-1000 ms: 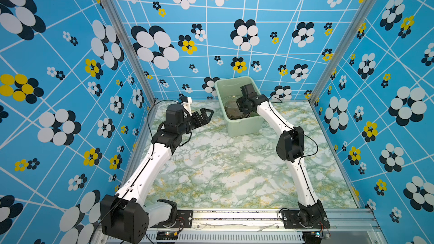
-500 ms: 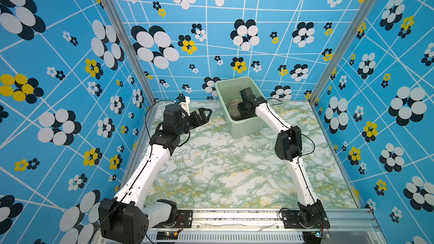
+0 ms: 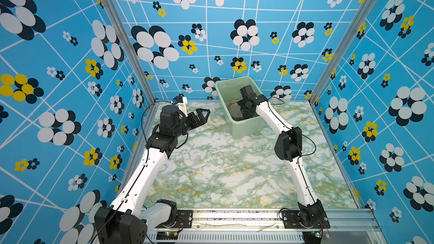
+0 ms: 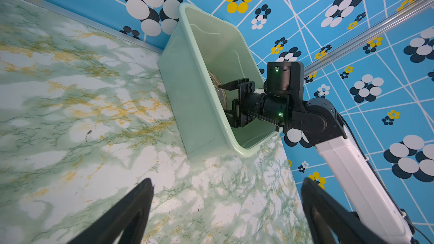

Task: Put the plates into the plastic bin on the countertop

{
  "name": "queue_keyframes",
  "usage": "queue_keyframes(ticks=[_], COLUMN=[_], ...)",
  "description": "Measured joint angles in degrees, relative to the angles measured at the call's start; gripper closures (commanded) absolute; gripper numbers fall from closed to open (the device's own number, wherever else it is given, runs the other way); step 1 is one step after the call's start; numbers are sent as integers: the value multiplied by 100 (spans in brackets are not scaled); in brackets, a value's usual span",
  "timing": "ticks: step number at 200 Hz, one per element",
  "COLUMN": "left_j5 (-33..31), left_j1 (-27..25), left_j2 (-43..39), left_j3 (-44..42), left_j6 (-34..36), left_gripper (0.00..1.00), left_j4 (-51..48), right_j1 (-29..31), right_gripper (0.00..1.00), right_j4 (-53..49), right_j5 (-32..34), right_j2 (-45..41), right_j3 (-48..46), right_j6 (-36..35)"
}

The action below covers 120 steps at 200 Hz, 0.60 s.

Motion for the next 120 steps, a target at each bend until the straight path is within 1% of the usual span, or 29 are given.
queue_keyframes(ticks=[34, 68, 88, 120], left_j5=[-83, -219, -317, -551], left_j1=[96, 190, 223, 254], left_j2=[-334, -658, -859, -1351], left_j3=[0, 31, 129, 208], left_j6=[7, 96, 262, 640], left_gripper=[1, 1, 1, 1], left_j4=[-212, -616, -933, -1388], right_j1=[26, 144, 308, 527], right_gripper=[21, 18, 15, 9], right_j4=[-352, -673, -789, -951], right_j5=[293, 647, 817, 966], right_j2=[-15, -398, -835, -1849], right_j3=[490, 728, 743, 573], right_j6=[-179, -645, -1268, -2691])
